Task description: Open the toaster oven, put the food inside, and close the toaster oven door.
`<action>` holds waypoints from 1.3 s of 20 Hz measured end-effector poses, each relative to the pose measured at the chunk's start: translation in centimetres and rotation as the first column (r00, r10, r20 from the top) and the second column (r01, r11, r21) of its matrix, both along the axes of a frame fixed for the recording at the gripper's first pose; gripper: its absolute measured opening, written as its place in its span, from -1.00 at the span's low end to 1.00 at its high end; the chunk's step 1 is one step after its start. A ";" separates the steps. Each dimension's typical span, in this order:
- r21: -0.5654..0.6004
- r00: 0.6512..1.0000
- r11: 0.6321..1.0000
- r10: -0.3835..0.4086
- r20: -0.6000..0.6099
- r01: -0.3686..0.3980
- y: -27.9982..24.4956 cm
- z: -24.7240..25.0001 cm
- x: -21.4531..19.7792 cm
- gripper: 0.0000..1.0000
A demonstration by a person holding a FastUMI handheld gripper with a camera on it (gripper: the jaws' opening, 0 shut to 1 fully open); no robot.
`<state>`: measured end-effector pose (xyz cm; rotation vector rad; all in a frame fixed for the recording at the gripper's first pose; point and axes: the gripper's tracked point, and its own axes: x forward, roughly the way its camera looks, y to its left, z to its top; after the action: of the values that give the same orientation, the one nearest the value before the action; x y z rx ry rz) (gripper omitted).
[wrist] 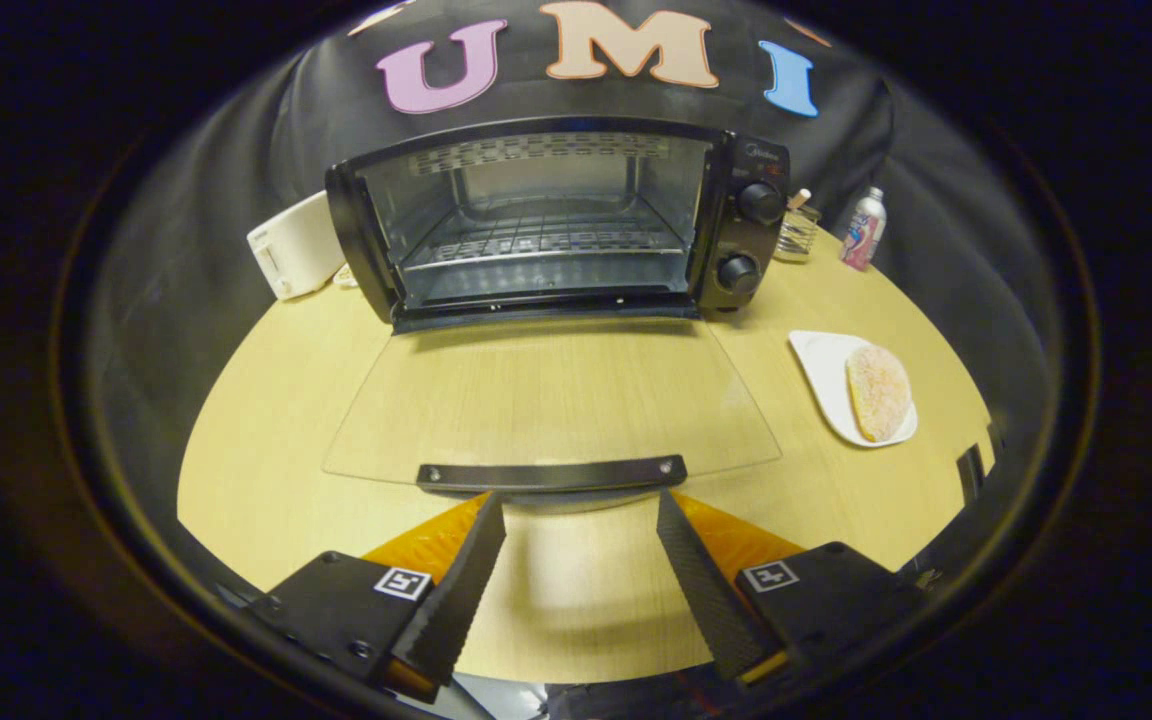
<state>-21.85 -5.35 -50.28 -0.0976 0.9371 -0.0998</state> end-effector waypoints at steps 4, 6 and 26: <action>-0.039 0.997 0.999 -0.009 0.079 0.013 -2.0 3.9 1.7 0.94; -0.041 0.988 0.999 -0.024 0.155 0.031 -3.3 7.0 3.5 0.94; -0.147 0.842 0.830 -0.532 0.085 0.539 -27.1 2.2 7.6 0.96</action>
<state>-14.25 -32.45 -48.11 0.0185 0.8925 -0.7040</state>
